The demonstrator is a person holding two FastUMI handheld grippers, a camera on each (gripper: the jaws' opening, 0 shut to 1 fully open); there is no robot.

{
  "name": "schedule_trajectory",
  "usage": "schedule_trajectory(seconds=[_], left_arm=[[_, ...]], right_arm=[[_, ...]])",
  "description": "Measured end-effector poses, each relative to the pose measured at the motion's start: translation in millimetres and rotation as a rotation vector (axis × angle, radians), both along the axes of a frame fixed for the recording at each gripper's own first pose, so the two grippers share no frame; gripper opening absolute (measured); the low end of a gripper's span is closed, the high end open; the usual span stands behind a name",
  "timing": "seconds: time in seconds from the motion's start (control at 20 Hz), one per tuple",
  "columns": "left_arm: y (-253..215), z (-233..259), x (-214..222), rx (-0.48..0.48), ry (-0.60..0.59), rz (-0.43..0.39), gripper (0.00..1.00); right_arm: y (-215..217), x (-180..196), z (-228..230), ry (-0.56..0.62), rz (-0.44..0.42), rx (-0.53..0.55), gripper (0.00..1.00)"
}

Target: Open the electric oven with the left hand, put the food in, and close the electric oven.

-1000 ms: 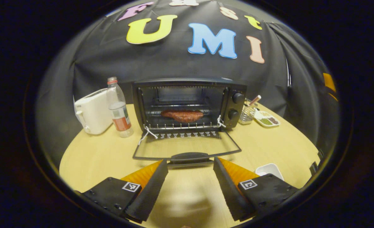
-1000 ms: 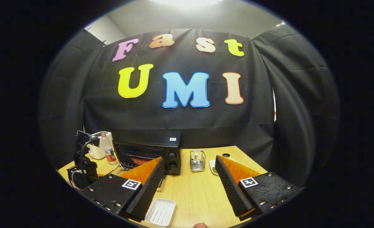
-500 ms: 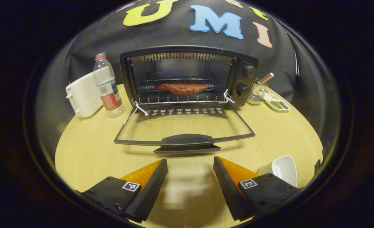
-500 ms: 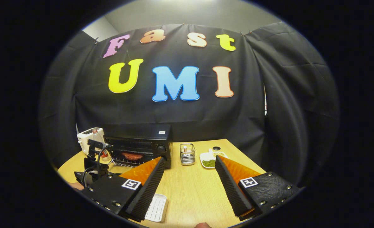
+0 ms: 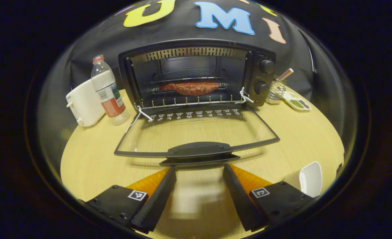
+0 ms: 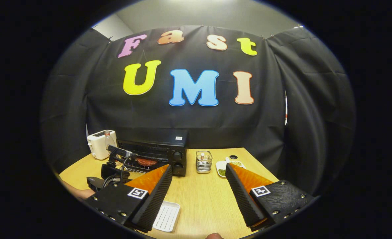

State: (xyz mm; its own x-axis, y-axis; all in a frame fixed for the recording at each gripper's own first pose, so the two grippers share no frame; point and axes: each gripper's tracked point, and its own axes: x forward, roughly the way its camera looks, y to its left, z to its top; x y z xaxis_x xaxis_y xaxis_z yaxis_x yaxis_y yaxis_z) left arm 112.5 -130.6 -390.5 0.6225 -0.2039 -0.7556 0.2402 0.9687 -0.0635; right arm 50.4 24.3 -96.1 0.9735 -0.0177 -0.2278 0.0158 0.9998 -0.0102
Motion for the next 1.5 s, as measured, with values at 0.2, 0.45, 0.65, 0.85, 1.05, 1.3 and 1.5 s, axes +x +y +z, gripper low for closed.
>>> schedule_trajectory(seconds=[0.2,0.45,0.65,0.85,1.05,1.3,1.5], left_arm=[[0.2,2.5,1.0,-0.012,-0.005,0.017,0.91],[2.1,22.7,2.0,-0.025,-0.054,0.021,1.0],[5.5,45.7,7.7,-0.024,-0.104,0.026,1.0],[5.0,74.7,23.9,-0.019,-0.178,0.012,0.97],[4.7,95.5,40.5,-0.001,-0.243,0.008,1.0],[2.0,117.9,65.7,0.026,-0.329,-0.013,0.98],[-0.7,131.1,94.1,0.02,-0.378,-0.009,0.98]], right_arm=[[5.9,0.3,-0.5,0.0,0.019,0.008,0.98],[12.6,2.1,-2.2,-0.002,0.05,0.01,0.98],[16.5,2.8,-1.5,-0.007,0.069,0.012,0.98],[14.5,2.2,-1.5,-0.008,0.076,0.015,0.98],[10.4,3.5,-3.7,-0.002,0.075,0.017,0.98],[5.5,2.2,-8.7,0.011,0.069,0.019,0.98],[3.2,3.5,-10.5,0.014,0.058,0.032,0.98]])
